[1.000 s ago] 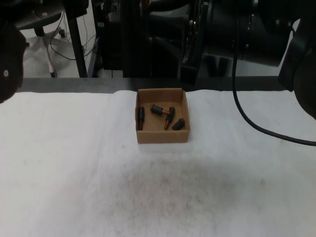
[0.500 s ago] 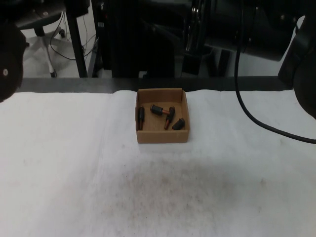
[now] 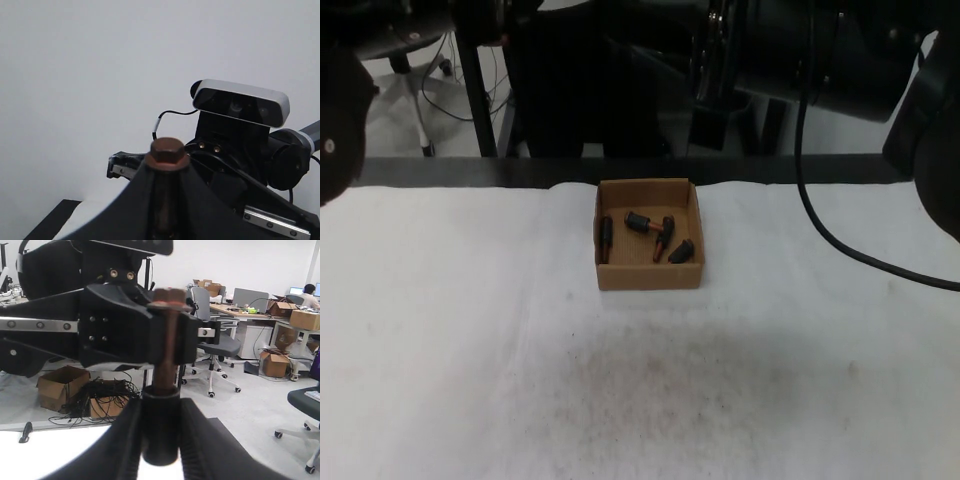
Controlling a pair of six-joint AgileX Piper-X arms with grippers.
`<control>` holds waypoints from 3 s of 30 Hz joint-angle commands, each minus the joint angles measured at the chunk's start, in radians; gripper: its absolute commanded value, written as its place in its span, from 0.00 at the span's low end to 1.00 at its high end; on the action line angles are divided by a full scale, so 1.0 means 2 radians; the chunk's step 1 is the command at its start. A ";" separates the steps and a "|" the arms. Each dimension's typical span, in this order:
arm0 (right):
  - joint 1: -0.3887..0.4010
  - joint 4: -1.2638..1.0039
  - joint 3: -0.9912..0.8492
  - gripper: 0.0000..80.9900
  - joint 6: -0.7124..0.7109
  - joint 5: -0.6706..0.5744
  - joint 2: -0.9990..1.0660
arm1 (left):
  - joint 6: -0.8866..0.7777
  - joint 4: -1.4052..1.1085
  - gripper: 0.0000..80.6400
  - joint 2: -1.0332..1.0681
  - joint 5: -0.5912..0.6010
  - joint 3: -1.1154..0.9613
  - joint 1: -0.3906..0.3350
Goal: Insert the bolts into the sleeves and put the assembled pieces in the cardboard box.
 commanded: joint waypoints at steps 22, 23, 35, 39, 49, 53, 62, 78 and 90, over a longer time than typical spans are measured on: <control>0.001 0.004 -0.007 0.01 0.000 -0.007 -0.006 | -0.034 0.009 0.63 -0.026 -0.037 -0.002 -0.001; 0.001 0.004 -0.007 0.01 0.000 -0.007 -0.006 | -0.034 0.009 0.63 -0.026 -0.037 -0.002 -0.001; -0.011 0.050 -0.007 0.01 -0.001 0.073 -0.006 | -0.034 -0.037 0.09 -0.037 -0.122 -0.002 0.031; -0.022 0.079 -0.007 0.01 -0.012 0.161 -0.004 | -0.031 -0.040 0.00 -0.046 -0.144 -0.002 0.057; -0.067 0.245 -0.086 0.01 0.039 0.229 0.098 | -0.031 0.042 0.00 -0.049 -0.133 -0.002 0.075; -0.072 0.320 -0.174 0.01 0.039 0.227 0.176 | -0.031 0.075 0.00 -0.053 -0.123 -0.002 0.075; -0.072 0.434 -0.365 0.01 0.053 0.229 0.337 | -0.031 0.086 0.00 -0.057 -0.123 0.003 0.075; -0.075 0.522 -0.444 0.01 0.053 0.251 0.447 | -0.016 0.099 0.00 -0.057 -0.117 0.014 0.075; -0.075 0.495 -0.442 0.09 0.053 0.245 0.453 | -0.011 0.099 0.00 -0.057 -0.115 0.014 0.075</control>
